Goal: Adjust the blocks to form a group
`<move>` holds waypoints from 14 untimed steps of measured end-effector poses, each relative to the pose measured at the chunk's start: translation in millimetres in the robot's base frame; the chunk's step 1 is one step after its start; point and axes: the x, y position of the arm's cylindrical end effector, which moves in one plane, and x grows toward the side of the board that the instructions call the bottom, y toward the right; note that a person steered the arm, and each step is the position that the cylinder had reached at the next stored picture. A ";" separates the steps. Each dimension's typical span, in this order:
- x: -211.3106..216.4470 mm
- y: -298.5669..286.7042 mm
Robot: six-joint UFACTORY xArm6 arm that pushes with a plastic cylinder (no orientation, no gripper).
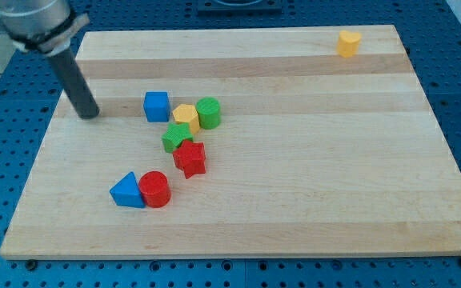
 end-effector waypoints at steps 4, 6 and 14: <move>49.5 73.2; 161.2 -0.3; 130.6 202.1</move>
